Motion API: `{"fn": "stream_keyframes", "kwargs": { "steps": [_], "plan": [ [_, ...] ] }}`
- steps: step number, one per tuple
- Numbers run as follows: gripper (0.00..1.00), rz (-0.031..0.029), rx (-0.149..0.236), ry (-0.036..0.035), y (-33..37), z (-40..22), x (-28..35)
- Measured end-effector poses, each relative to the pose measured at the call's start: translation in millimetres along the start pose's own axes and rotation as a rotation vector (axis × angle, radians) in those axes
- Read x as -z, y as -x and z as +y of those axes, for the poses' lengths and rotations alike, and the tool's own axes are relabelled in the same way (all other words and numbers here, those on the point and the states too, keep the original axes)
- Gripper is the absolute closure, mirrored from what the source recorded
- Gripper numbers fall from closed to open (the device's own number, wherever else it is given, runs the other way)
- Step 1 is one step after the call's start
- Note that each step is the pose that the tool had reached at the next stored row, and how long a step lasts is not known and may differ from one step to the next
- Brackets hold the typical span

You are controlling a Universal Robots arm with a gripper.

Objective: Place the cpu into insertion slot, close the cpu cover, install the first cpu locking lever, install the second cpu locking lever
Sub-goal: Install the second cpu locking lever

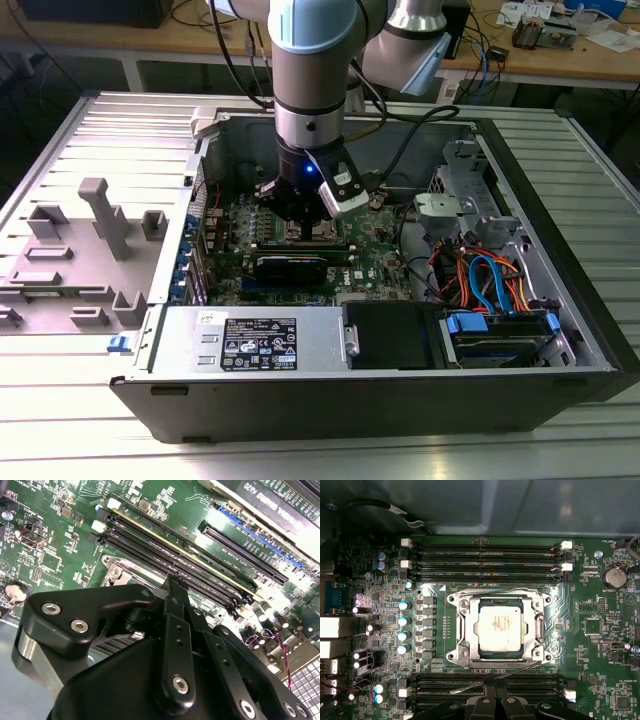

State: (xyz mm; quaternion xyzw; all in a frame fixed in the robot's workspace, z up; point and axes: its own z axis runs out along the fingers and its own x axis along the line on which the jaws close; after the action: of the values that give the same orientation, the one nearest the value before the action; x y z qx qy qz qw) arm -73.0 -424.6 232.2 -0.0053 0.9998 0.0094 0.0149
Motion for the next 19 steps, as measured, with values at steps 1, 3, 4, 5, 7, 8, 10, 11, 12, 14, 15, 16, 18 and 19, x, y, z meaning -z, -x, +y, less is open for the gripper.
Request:
{"fn": "stream_keyframes", "kwargs": {
  "steps": [1, 3, 4, 5, 7, 8, 10, 11, 12, 14, 15, 16, 18, 19],
  "plan": [
    [0.89, 0.0000, 0.000, 0.0008, 0.0, 0.0, 0.0],
    [0.89, 0.0000, 0.000, 0.0010, 0.0, 0.0, 0.0],
    [0.89, 0.0000, 0.000, 0.0010, 0.0, 0.0, 0.0],
    [0.89, 0.0000, 0.000, 0.0010, 0.0, 0.0, 0.0],
    [0.89, 0.0000, 0.000, 0.0013, 0.0, 0.0, 0.0],
    [0.89, 0.0001, 0.000, 0.0014, 0.0, 0.0, 0.0],
    [0.89, 0.0012, 0.000, 0.0021, -0.3, -0.1, 0.0],
    [0.89, 0.0013, 0.000, 0.0037, -0.7, -0.1, -0.1],
    [0.89, 0.0012, 0.000, 0.0060, -1.6, -0.1, -0.3],
    [0.89, 0.0012, 0.000, 0.0103, -4.9, -0.1, -0.9],
    [0.89, 0.0010, 0.000, 0.0120, -6.1, -0.5, -1.8],
    [0.89, 0.0010, 0.000, 0.0135, -6.5, -1.9, -2.8],
    [0.89, 0.0012, 0.000, 0.0158, -6.8, -3.2, -3.8],
    [0.89, 0.0011, 0.000, 0.0208, -7.1, -3.2, -3.8]
  ]
}}
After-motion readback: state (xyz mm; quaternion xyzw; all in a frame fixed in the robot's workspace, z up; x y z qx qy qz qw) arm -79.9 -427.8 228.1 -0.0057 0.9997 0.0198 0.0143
